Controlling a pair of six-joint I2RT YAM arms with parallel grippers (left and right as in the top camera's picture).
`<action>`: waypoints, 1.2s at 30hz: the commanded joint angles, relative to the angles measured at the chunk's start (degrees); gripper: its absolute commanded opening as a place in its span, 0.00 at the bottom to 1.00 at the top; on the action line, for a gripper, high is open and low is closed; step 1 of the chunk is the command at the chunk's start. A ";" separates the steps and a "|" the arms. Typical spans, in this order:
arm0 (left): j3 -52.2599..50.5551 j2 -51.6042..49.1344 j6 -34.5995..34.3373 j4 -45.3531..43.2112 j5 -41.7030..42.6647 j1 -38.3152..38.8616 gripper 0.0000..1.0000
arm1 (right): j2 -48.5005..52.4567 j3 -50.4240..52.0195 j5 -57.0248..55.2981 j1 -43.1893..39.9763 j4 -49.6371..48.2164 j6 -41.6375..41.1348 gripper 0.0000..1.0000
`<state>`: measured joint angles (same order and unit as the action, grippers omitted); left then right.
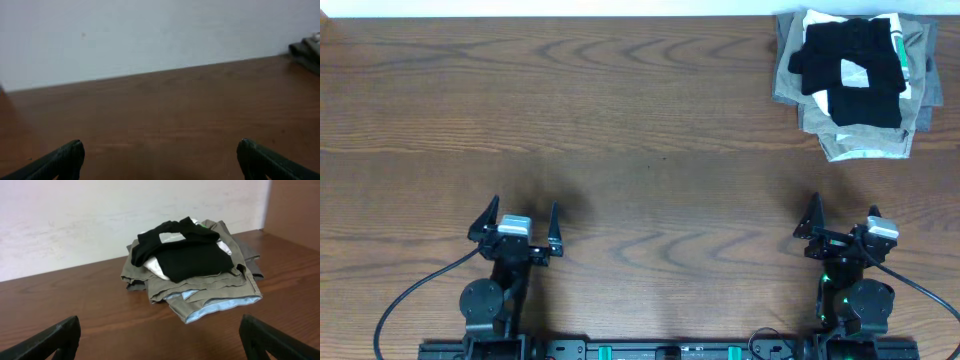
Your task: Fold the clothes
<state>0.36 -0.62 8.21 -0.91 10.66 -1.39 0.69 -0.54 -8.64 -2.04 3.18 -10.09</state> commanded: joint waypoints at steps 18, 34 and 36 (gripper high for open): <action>-0.13 0.39 -8.11 4.55 -5.29 -1.60 0.98 | -0.42 0.22 -0.35 0.98 0.07 -0.57 0.99; -0.13 0.39 -8.11 4.55 -5.29 -1.60 0.98 | -0.42 0.22 -0.35 0.98 0.07 -0.57 0.99; -0.13 0.39 -8.11 4.55 -5.29 -1.60 0.98 | -0.42 0.22 -0.35 0.98 0.04 -0.57 0.99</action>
<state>1.21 -0.58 1.02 1.63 5.52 -2.81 0.69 -0.54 -8.64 -2.04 3.18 -10.09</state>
